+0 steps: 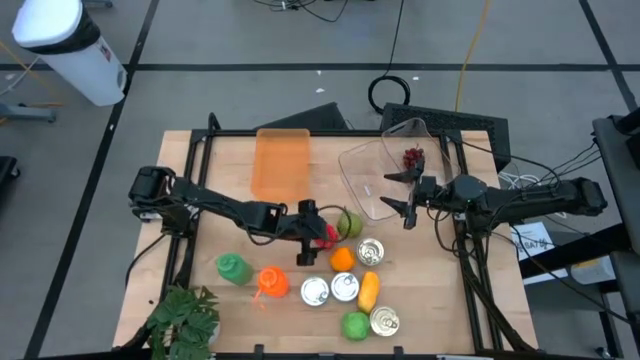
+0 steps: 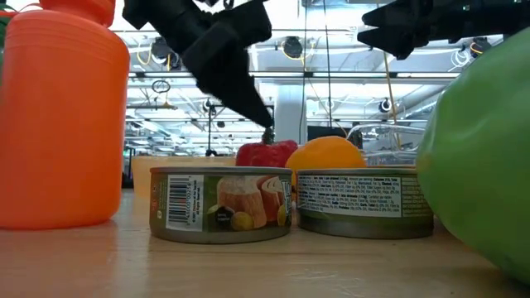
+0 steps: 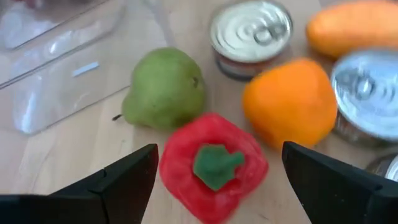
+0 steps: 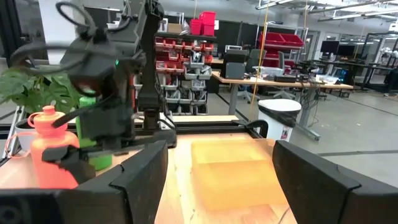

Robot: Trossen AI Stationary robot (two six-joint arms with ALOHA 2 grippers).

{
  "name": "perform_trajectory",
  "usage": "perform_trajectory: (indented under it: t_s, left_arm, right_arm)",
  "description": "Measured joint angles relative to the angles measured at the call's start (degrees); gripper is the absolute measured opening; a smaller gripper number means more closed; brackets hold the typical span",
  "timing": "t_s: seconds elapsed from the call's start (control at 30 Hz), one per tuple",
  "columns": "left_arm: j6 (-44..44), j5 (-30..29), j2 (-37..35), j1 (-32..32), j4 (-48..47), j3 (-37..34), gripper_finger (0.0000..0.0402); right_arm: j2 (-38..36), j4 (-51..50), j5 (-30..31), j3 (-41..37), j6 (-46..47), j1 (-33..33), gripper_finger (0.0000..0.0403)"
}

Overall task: Pick & Place Food Item
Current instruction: Put the red bell pepper into the right transparent bin

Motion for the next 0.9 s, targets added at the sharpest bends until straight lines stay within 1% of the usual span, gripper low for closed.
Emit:
perform_trajectory:
  t_s: [0.1,0.2,0.6,0.9]
  left_arm:
    - [2.79,0.06,1.72,-0.52,1.7,0.0,0.0349]
    - [3.24,0.21,2.19,-0.55,2.95,0.0,0.0329]
    - [3.58,0.07,2.1,0.41,2.39,0.02,0.0205]
    - [3.31,0.08,2.08,0.48,0.37,0.04,0.0133]
  right_arm:
    - [0.0,0.0,0.0,0.0,0.0,0.0,0.0274]
    - [0.0,-0.04,0.0,0.0,0.0,0.0,0.0274]
    - [0.0,-0.04,0.0,0.0,-0.01,0.0,0.0274]
    - [0.0,-0.04,0.0,0.0,-0.02,0.0,0.0274]
